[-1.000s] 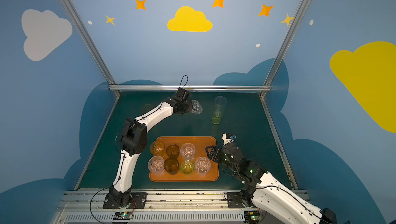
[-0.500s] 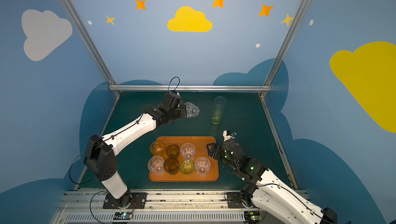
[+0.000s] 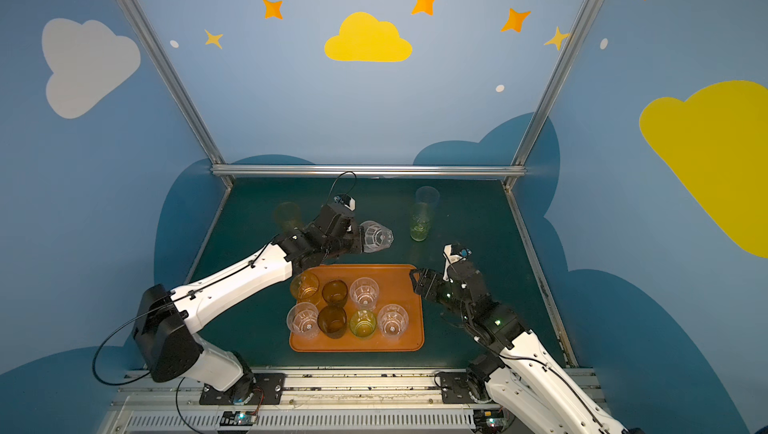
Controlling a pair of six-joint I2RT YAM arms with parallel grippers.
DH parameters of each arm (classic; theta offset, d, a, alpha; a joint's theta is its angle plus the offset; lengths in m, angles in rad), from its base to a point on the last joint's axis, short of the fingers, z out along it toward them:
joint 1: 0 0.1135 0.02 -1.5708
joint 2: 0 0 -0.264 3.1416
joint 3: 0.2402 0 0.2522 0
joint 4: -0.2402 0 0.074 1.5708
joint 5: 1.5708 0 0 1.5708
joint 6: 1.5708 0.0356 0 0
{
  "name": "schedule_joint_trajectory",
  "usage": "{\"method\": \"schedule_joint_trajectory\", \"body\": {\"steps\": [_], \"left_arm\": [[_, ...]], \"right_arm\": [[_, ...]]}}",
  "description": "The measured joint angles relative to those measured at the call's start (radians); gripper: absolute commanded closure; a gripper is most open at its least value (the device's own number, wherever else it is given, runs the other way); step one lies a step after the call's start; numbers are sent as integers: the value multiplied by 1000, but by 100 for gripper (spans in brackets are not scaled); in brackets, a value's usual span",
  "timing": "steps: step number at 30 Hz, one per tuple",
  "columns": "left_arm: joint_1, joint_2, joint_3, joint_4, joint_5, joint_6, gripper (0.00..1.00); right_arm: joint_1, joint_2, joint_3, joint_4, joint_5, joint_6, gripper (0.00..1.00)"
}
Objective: Place the glasses into the tray
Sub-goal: 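Lower the clear glass onto the tray's far corner while right gripper draws back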
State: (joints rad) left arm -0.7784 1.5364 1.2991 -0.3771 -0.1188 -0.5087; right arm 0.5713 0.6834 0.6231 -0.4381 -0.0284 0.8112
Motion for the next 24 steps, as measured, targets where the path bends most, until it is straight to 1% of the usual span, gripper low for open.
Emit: {"method": "schedule_joint_trajectory", "body": {"steps": [6,11,14,17,21,24], "left_arm": [[-57,-1,-2,-24,-3,1,96],[-108,5,-2,-33,-4,2,96],[-138,30,14,-42,-5,8,96],[-164,74,45,-55,-5,20,96],[-183,129,93,-89,-11,36,96],[-187,144,99,-103,-17,43,96]], "right_arm": [[-199,0,0,0,-190,-4,16],[-309,-14,-13,0,-311,-5,16],[-348,-13,-25,-1,-358,-6,16],[-362,-8,-27,-8,-383,-14,16],[-369,-6,-27,-33,-384,-41,16],[-372,-1,-26,-58,-377,-64,16]]}}
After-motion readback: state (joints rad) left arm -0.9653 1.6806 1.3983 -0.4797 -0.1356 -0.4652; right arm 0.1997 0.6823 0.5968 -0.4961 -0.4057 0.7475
